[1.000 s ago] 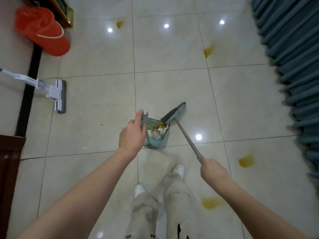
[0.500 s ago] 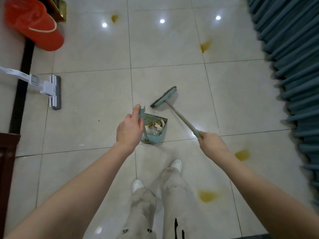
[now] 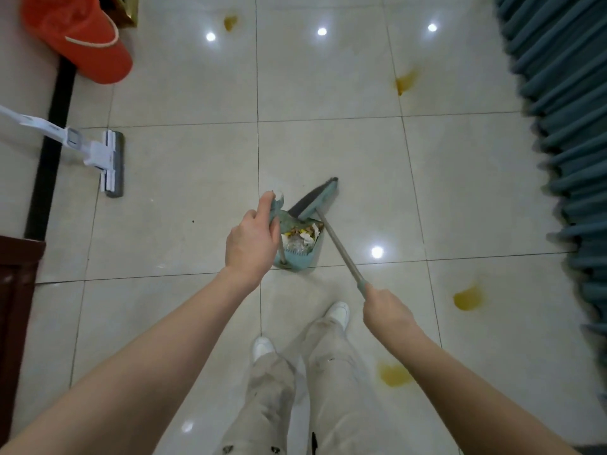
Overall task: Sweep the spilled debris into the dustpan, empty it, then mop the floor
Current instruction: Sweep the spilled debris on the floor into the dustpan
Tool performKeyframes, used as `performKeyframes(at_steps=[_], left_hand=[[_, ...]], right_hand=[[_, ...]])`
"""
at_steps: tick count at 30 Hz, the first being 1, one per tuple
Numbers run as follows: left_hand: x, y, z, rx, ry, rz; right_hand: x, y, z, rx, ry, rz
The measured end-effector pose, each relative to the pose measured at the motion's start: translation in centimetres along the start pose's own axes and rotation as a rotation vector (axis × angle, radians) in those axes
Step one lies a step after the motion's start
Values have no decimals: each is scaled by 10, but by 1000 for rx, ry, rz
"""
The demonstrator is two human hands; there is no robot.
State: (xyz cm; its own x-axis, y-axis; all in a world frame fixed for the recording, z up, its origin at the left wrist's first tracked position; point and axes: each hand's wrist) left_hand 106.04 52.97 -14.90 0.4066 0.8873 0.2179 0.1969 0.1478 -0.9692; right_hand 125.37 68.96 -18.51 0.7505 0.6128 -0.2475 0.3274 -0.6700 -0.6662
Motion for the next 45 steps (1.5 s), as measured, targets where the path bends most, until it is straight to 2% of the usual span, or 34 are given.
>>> performKeyframes(at_steps=[5,9,12,18,21,25,30,38,45], left_hand=[[0,-4,-4,-27,-4,-3],[-1,-11,-3,-62,-13,3],[-4,-14,-8,-61,-22,21],[-13,-13,-12,-60,-57,80],[-15,-9,-12,-51,-61,107],[-16,-5,-10,-29,-63,100],[-11,-5,-4,-27,-60,70],[-10,-10,-5,-34,-52,66],[-15,-11,-12,-36,-36,37]], right_hand=[[13,-19,-38,-24,-29,-67],[20,-51,-39,71,16,70],[18,-67,-31,116,-24,110],[-34,-77,32,167,-31,196],[-66,-72,72,145,-40,234],[-79,-58,93,83,-15,162],[-47,-25,66,49,9,49],[4,-9,-25,-34,-82,-197],[20,-44,-39,113,-55,-15]])
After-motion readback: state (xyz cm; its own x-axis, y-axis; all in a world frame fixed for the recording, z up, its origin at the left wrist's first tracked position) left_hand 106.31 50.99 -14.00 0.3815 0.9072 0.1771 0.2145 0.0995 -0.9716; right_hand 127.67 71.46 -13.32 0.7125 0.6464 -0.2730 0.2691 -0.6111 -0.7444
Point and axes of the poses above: each hand's wrist, its own z-axis towards the middle knuckle, its own y-axis out of the palm, x = y × z, and after that the axes turned 12 degrees about z, right-handed
